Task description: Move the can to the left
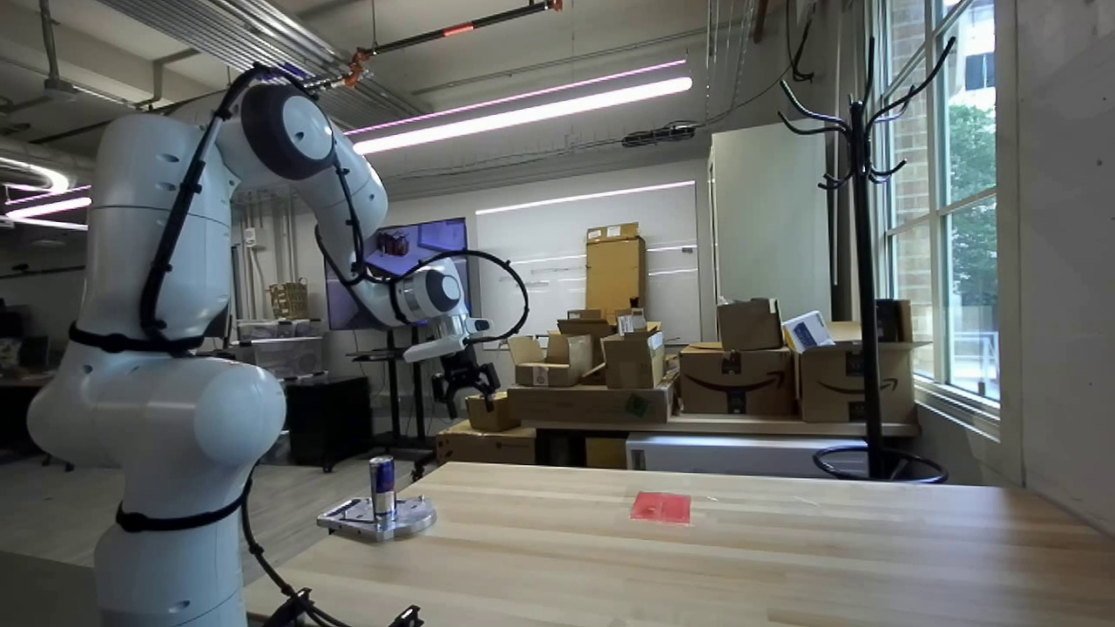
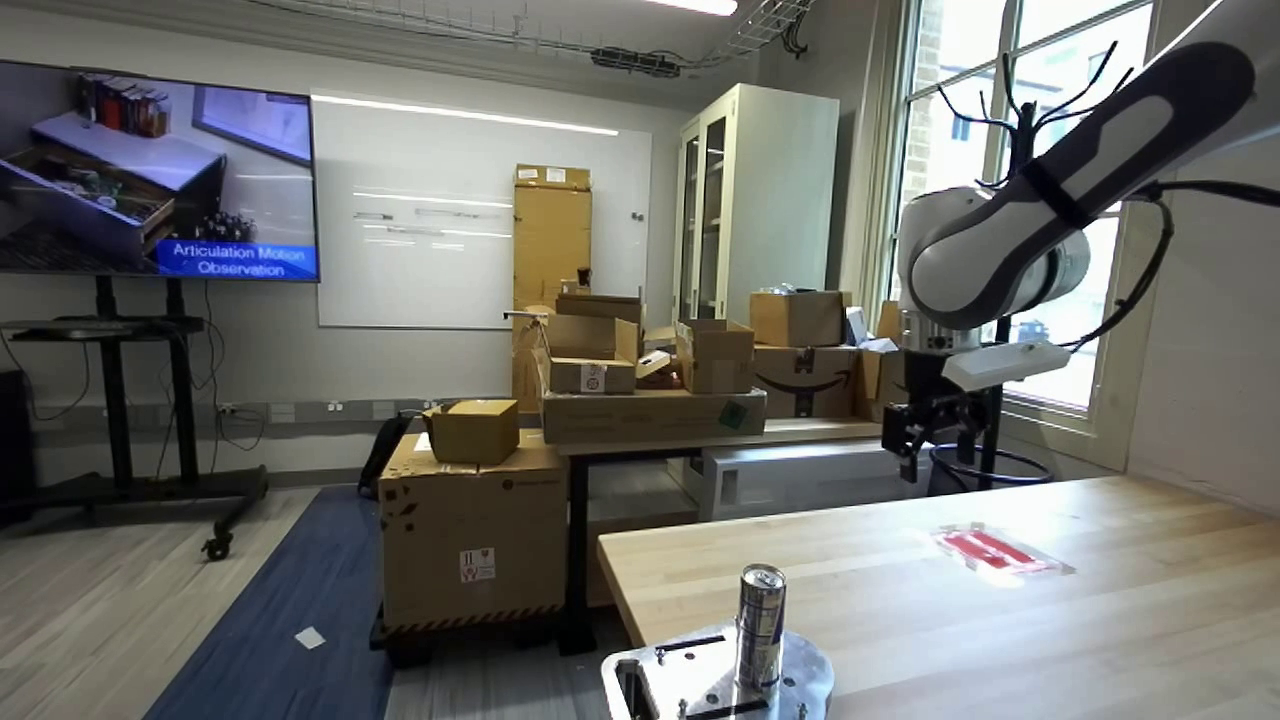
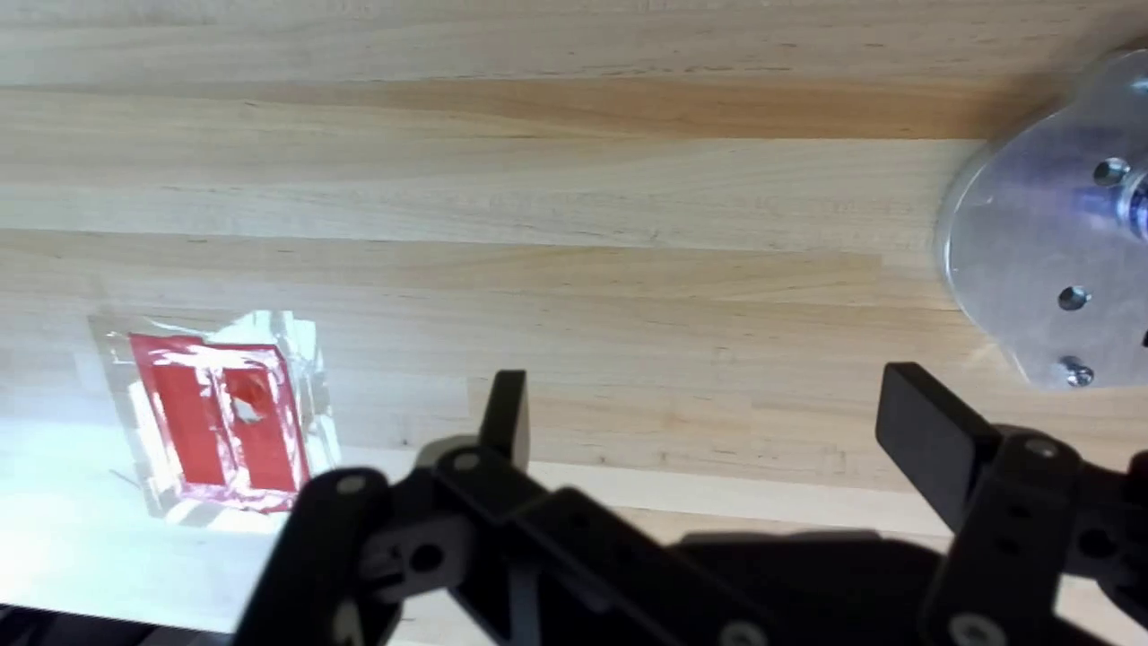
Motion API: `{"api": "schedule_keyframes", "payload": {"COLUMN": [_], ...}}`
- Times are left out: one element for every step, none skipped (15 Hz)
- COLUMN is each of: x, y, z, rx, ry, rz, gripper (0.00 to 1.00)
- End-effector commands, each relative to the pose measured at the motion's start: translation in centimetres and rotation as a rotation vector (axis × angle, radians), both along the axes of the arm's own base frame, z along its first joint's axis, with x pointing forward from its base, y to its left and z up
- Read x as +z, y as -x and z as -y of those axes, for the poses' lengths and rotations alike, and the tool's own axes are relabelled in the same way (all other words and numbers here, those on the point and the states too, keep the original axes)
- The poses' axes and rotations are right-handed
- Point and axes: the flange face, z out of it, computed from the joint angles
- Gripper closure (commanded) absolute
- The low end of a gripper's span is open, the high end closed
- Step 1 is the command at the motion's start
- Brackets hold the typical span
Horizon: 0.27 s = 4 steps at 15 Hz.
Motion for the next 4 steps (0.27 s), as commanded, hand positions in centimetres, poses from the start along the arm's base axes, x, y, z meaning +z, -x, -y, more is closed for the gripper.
{"api": "schedule_keyframes", "payload": {"x": [0.25,0.36,0.40,0.38], "y": [0.03,0.08,0.12,0.15], "z": [0.63,0.96,1.02,0.98], "rx": [-0.016,-0.024,-0.027,-0.027], "ry": [-0.005,-0.008,-0.010,-0.011], "rz": [0.004,0.006,0.006,0.006], "gripper": [0.00,0.00,0.00,0.00]}}
